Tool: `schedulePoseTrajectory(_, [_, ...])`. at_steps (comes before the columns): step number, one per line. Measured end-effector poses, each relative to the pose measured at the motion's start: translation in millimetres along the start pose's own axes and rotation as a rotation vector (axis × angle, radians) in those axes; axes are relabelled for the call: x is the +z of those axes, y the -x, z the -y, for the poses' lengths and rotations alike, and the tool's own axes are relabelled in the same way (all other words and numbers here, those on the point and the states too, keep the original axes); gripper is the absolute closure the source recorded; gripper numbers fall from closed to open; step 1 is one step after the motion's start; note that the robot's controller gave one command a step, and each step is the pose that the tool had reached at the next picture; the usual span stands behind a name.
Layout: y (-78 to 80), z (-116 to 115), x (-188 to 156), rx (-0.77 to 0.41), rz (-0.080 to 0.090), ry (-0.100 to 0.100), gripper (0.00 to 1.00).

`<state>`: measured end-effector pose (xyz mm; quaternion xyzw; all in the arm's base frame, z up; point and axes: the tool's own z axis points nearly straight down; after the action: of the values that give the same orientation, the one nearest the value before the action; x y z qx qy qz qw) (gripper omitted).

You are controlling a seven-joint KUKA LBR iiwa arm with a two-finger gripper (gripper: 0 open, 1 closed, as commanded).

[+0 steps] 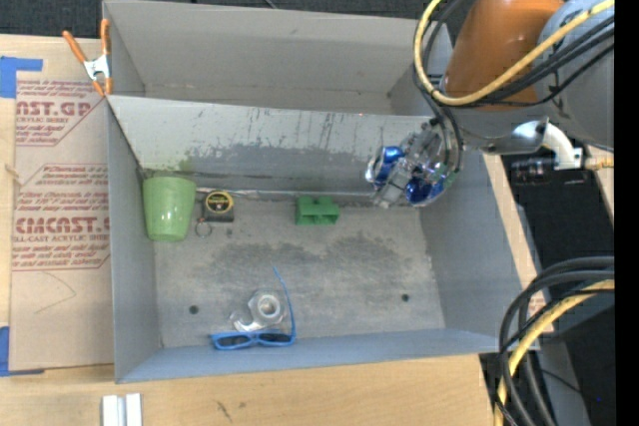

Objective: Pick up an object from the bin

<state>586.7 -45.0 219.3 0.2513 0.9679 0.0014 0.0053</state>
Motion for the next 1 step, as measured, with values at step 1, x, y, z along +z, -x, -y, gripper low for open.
schedulePoseTrajectory(1, [-1.4,1.1,5.2,0.001,-0.007,-0.005,0.0])
